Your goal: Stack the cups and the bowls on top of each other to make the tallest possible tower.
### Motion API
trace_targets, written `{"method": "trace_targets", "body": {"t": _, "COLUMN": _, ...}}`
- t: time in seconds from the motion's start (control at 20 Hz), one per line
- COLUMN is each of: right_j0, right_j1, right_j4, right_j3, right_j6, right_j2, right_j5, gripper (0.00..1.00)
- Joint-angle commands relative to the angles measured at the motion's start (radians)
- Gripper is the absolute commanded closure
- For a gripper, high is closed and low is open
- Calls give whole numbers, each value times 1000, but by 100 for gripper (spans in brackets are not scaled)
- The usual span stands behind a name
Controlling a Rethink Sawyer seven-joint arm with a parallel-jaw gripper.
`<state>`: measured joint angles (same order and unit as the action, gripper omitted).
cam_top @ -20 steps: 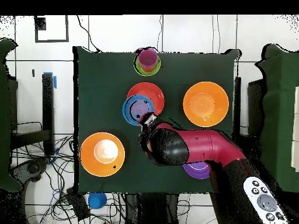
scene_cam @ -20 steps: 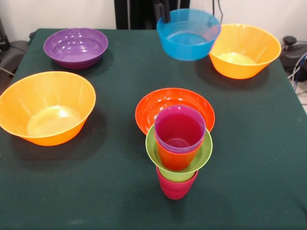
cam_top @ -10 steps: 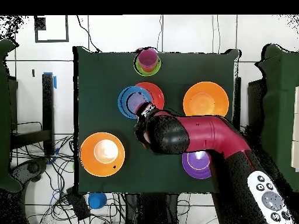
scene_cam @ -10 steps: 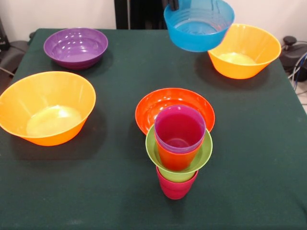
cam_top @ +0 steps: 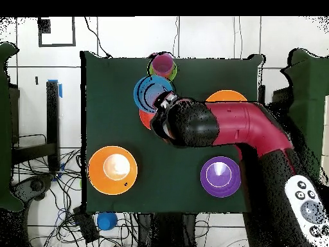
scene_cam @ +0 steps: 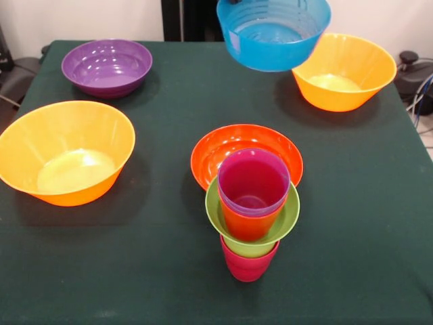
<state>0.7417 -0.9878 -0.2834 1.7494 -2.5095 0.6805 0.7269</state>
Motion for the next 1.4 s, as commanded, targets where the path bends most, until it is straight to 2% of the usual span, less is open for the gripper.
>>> {"method": "trace_targets", "body": {"t": 0.05, "right_j0": -56, "right_j1": 77, "right_j4": -48, "right_j3": -161, "right_j6": 139, "right_j2": -19, "right_j5": 145, "gripper": 100}}
{"method": "trace_targets", "body": {"t": 0.45, "right_j0": -108, "right_j1": 168, "right_j4": -81, "right_j3": -350, "right_j6": 151, "right_j2": -39, "right_j5": 237, "gripper": 100}}
{"method": "trace_targets", "body": {"t": 0.7, "right_j0": -129, "right_j1": 231, "right_j4": -100, "right_j3": -441, "right_j6": 170, "right_j2": -46, "right_j5": 260, "gripper": 100}}
{"method": "trace_targets", "body": {"t": 1.1, "right_j0": -142, "right_j1": 306, "right_j4": -131, "right_j3": -514, "right_j6": 206, "right_j2": -56, "right_j5": 244, "gripper": 100}}
{"method": "trace_targets", "body": {"t": 1.4, "right_j0": -151, "right_j1": 336, "right_j4": -155, "right_j3": -573, "right_j6": 228, "right_j2": -60, "right_j5": 300, "gripper": 100}}
